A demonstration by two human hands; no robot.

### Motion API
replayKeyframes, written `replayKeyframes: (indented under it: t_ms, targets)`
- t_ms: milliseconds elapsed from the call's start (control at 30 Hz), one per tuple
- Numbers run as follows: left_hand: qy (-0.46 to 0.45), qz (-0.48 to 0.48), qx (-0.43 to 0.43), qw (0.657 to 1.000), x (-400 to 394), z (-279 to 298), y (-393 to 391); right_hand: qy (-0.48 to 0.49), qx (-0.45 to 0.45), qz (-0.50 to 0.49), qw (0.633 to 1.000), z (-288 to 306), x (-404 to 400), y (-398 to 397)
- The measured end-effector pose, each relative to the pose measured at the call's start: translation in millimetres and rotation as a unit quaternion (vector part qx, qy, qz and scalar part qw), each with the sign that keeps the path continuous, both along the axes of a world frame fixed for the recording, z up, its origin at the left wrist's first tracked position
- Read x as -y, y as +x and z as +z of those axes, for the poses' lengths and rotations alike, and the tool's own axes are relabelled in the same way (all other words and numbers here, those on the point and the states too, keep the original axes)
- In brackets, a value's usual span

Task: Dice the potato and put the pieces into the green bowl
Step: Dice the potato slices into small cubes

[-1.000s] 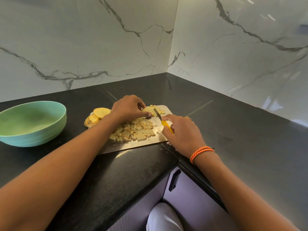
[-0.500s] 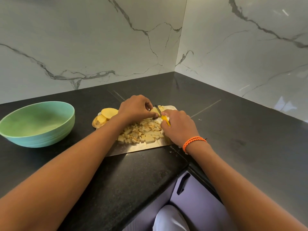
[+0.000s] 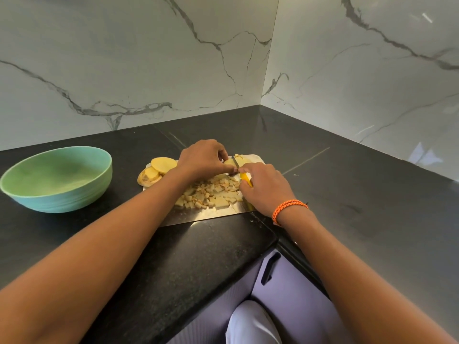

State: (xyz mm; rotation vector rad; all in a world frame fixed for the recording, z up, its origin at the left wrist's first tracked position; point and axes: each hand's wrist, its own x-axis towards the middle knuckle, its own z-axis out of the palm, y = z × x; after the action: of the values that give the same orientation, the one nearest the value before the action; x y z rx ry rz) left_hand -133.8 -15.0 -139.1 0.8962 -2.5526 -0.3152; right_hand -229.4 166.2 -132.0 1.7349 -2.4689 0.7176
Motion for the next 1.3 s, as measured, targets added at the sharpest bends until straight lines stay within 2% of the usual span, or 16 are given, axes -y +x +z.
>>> replayKeyframes:
  t_ms: [467,800,1300]
  targets:
    - [0.009,0.019,0.011,1.0,1,1,-1,-0.011,0.019,0.014,1.0,0,-53,-2]
    - [0.086,-0.018,0.008,0.996,17,6,8,-0.06,0.017,-0.011,0.998,-1,-19,-5]
    - [0.042,-0.011,0.006,0.999,15,1,4,-0.001,-0.016,0.005,1.0,3,14,-1]
